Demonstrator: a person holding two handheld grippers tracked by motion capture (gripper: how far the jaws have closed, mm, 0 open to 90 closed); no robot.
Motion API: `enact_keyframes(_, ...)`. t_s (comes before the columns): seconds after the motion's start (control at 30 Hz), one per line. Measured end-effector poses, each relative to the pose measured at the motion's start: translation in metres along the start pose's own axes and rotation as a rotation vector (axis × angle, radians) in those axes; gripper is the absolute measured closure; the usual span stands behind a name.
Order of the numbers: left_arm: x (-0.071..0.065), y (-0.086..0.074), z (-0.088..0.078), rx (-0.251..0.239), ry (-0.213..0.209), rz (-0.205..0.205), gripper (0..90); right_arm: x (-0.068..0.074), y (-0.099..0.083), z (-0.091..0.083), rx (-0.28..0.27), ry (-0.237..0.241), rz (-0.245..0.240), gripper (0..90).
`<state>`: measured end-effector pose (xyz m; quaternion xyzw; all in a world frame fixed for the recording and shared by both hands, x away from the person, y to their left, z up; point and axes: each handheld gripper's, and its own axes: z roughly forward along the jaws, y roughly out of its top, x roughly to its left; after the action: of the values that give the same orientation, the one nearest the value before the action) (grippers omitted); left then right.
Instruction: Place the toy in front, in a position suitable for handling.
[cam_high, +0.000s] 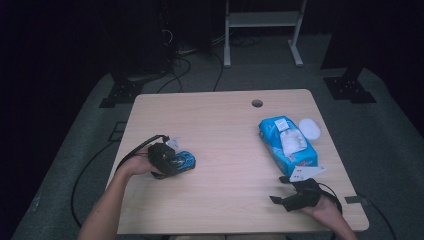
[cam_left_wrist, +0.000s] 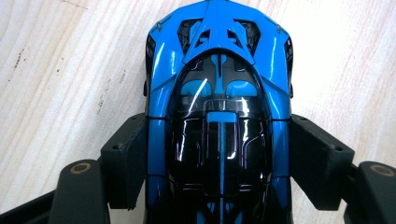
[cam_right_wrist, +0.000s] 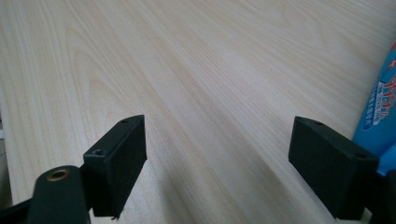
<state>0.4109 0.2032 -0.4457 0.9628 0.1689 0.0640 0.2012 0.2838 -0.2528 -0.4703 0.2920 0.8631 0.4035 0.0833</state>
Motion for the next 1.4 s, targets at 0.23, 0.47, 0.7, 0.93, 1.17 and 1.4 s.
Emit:
enact_keyframes(0.23, -0.003, -0.007, 0.0, -0.063, 0.037, -0.035, 28.2, 0.001, 0.001, 0.0, 0.0, -0.001, -0.003, 18.4)
enact_keyframes(0.47, -0.003, -0.007, -0.002, -0.06, 0.056, -0.031, 28.2, 0.0, 0.0, 0.0, -0.003, -0.002, 0.0, 18.3)
enact_keyframes(0.7, -0.002, -0.001, -0.013, -0.074, 0.076, -0.022, 28.3, 0.0, 0.001, 0.0, -0.006, -0.002, 0.004, 18.2)
enact_keyframes(0.93, -0.004, 0.012, -0.029, -0.106, 0.084, 0.004, 28.3, 0.001, 0.002, -0.001, -0.012, -0.003, -0.002, 18.1)
enact_keyframes(1.17, -0.017, 0.042, -0.038, -0.122, 0.066, 0.079, 28.3, 0.0, 0.002, -0.001, -0.013, -0.001, 0.003, 18.1)
enact_keyframes(1.4, -0.037, 0.082, -0.035, -0.136, 0.037, 0.172, 28.2, 0.0, 0.002, -0.004, -0.023, -0.005, 0.003, 18.2)
